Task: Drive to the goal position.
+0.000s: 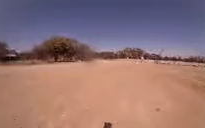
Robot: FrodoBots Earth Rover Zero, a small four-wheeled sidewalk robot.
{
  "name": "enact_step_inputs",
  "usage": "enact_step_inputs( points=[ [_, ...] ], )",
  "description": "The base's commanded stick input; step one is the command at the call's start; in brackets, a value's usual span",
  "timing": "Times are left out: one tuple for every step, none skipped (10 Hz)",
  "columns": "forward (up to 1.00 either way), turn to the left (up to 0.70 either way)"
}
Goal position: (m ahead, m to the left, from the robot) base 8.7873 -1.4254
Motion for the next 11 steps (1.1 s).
enact_step_inputs(
  points=[
    [1.00,0.00],
    [1.00,0.00],
    [1.00,0.00],
    [1.00,0.00],
    [1.00,0.00],
    [1.00,0.00],
    [1.00,0.00],
    [1.00,0.00],
    [1.00,0.00],
    [1.00,0.00],
    [1.00,0.00]
  ],
)
